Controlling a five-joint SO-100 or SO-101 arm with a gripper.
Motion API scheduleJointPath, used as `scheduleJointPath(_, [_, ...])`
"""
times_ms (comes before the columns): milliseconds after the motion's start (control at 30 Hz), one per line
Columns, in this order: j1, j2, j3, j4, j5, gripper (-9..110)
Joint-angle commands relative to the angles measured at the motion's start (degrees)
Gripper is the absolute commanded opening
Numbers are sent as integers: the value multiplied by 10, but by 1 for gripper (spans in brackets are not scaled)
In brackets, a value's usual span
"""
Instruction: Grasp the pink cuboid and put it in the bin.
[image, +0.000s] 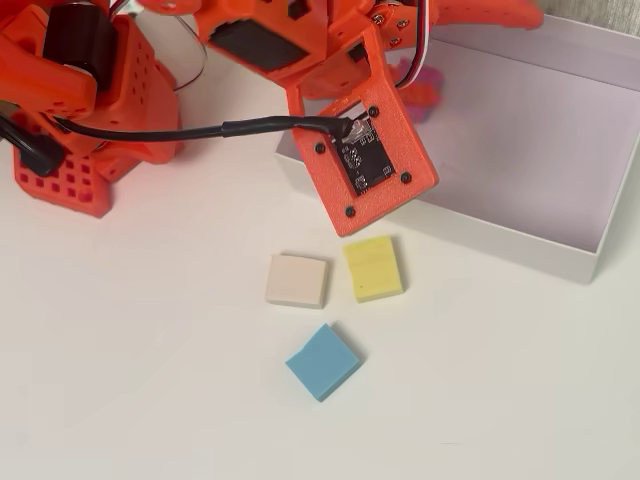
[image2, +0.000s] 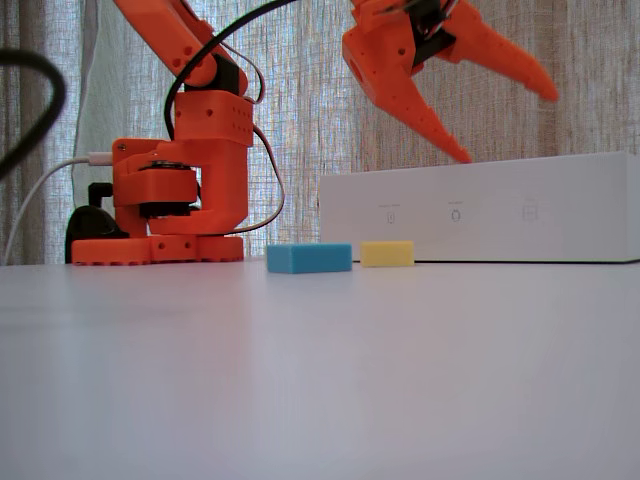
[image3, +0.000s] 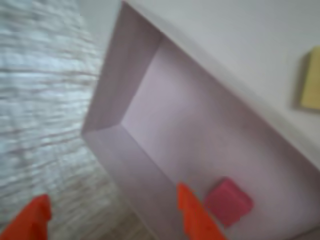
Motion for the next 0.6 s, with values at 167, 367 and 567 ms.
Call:
scheduleJointPath(167, [188,165,16,-296,-23,27])
scheduleJointPath(367, [344,338,134,-447,-4,22])
scheduleJointPath(567, [437,477,182,-148,26,16])
